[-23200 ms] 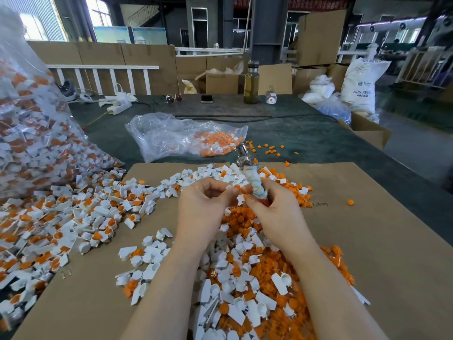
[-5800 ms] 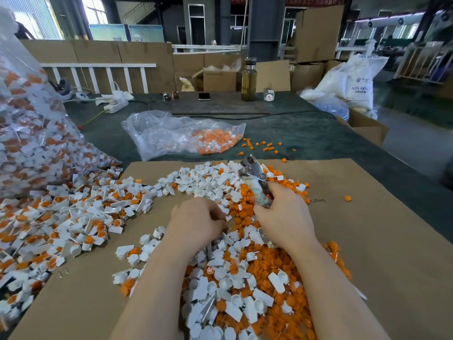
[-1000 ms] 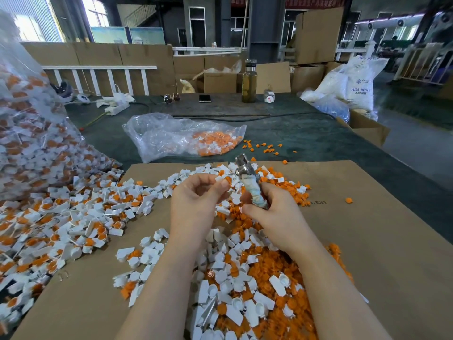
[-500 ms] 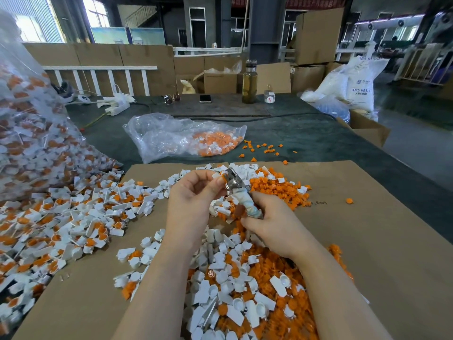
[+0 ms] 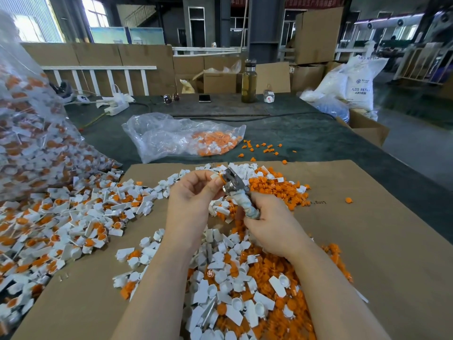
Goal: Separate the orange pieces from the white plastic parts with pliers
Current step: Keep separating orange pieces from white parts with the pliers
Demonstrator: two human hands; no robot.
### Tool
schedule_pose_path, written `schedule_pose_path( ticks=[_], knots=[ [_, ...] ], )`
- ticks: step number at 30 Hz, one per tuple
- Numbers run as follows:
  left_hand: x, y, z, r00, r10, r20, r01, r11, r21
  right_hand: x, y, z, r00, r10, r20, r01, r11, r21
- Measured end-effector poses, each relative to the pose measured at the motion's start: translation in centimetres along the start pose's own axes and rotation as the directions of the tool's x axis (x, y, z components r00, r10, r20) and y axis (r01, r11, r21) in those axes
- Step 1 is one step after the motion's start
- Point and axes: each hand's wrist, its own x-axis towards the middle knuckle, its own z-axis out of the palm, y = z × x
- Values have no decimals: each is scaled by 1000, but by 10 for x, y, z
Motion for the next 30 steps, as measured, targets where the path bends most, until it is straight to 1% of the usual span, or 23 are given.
schedule_pose_path(
  ticks=[2, 4, 6, 8, 9, 11, 13, 15, 16, 19, 23, 25, 26, 27, 28, 29, 30],
  knots=[
    [1, -1, -1, 999, -44, 6, 44, 999, -8, 0, 1, 2, 1000, 3, -15, -4, 999, -39],
    [2, -1, -3, 993, -121, -4, 121, 990, -69, 0, 2, 4, 999, -1, -37, -2, 995, -101],
    [5, 1, -9, 967, -249, -56, 230, 945, -232, 0, 3, 5, 998, 11, -62, -21, 988, -152],
    [11, 4, -21, 912, -390, -128, 300, 846, -440, 0, 5, 5, 995, 33, -99, -50, 984, -174],
    [13, 6, -28, 878, -448, -167, 299, 787, -540, 0, 5, 5, 992, 38, -122, -60, 982, -182],
    [18, 9, -44, 816, -530, -229, 224, 656, -721, 0, 7, 4, 985, 40, -165, -72, 979, -193],
    [20, 11, -59, 774, -577, -260, 91, 508, -856, 1, 8, 3, 981, 45, -188, -85, 974, -212],
    [21, 10, -70, 750, -602, -274, -46, 366, -929, 1, 8, 2, 976, 64, -207, -111, 968, -224],
    [22, 9, -74, 741, -609, -284, -102, 315, -944, 1, 9, 2, 973, 73, -218, -123, 967, -222],
    [22, 8, -81, 729, -607, -316, -219, 231, -948, 2, 9, 0, 965, 86, -247, -141, 967, -213],
    [21, 8, -82, 723, -587, -363, -328, 171, -929, 2, 10, 0, 954, 102, -282, -169, 960, -225],
    [22, 6, -82, 737, -567, -367, -349, 146, -926, 2, 10, 0, 949, 114, -294, -185, 956, -226],
    [22, 5, -82, 749, -556, -361, -327, 165, -931, 3, 10, 0, 947, 119, -299, -192, 955, -226],
    [23, 5, -80, 762, -545, -351, -265, 233, -936, 3, 10, 0, 945, 126, -303, -200, 953, -227],
    [23, 5, -77, 776, -531, -342, -155, 365, -918, 3, 9, 0, 943, 131, -306, -206, 952, -226],
    [22, 6, -72, 795, -504, -336, -1, 554, -833, 3, 9, 0, 942, 134, -307, -210, 951, -227],
    [21, 8, -65, 825, -459, -330, 160, 750, -642, 3, 9, 0, 942, 134, -308, -211, 950, -230]
  ],
)
